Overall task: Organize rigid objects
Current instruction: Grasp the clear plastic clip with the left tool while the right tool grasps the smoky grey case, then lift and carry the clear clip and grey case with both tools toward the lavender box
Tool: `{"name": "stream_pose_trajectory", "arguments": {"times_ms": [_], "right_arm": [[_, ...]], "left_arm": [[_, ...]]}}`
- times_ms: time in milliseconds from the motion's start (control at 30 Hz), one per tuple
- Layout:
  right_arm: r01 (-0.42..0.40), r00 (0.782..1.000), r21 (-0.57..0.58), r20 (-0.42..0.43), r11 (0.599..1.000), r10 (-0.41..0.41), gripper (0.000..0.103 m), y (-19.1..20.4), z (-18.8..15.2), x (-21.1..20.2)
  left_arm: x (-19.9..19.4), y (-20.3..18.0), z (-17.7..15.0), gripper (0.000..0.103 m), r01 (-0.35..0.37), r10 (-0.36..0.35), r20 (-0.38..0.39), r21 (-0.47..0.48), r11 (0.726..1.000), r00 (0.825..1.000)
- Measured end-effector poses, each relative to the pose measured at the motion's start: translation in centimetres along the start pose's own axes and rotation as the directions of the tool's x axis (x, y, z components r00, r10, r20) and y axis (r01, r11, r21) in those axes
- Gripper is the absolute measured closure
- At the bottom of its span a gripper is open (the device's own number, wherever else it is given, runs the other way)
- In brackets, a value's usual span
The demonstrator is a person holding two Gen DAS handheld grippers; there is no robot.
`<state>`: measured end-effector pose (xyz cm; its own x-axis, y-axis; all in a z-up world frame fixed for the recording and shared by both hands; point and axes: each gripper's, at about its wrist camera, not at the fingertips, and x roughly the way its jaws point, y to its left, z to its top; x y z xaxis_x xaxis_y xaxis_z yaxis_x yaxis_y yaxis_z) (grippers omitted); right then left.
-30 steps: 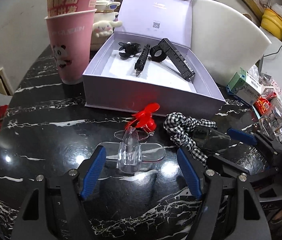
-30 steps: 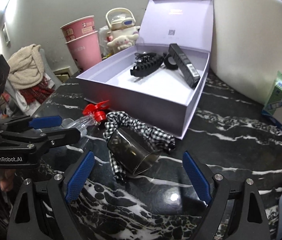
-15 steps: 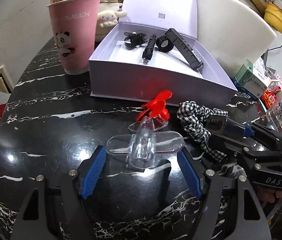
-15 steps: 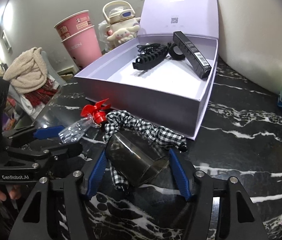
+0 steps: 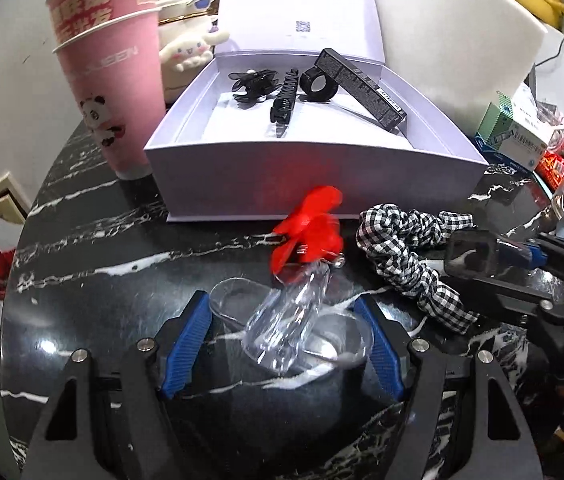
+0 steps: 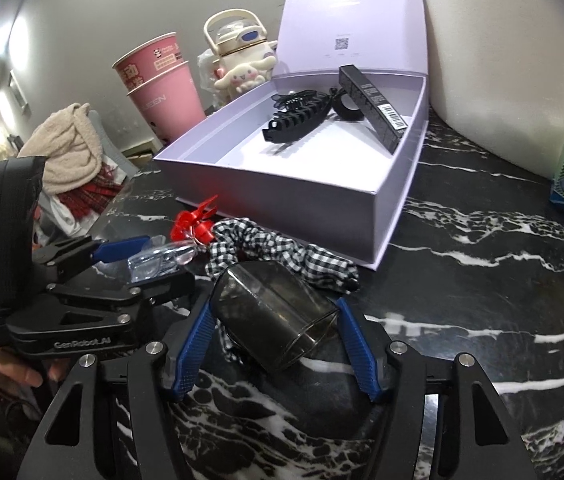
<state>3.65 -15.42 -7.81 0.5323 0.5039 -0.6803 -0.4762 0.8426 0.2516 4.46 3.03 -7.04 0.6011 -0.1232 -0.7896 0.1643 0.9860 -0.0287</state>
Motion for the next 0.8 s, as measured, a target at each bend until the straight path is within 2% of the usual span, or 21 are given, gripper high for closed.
{"name": "stream_pose_trajectory", "arguments": {"times_ms": [233, 333, 800], "right_arm": [[0.014, 1.000, 0.023, -0.006, 1.000, -0.014, 0.040, -0.8, -0.4, -0.3], [0.012, 1.000, 0.026, -0.003, 1.000, -0.012, 0.040, -0.9, -0.5, -0.4], [0.033, 0.999, 0.026, 0.032, 0.999, -0.034, 0.040, -1.2, -0.9, -1.9]], "left_arm": [[0.0, -0.2, 0.2, 0.030, 0.038, -0.037, 0.018, -0.008, 0.999, 0.999], [-0.1, -0.3, 0.1, 0.036, 0.025, -0.024, 0.020, -0.005, 1.000, 0.999], [-1.4, -0.9, -0.5, 0.036, 0.045, -0.044, 0.024, -0.021, 0.999, 0.999]]}}
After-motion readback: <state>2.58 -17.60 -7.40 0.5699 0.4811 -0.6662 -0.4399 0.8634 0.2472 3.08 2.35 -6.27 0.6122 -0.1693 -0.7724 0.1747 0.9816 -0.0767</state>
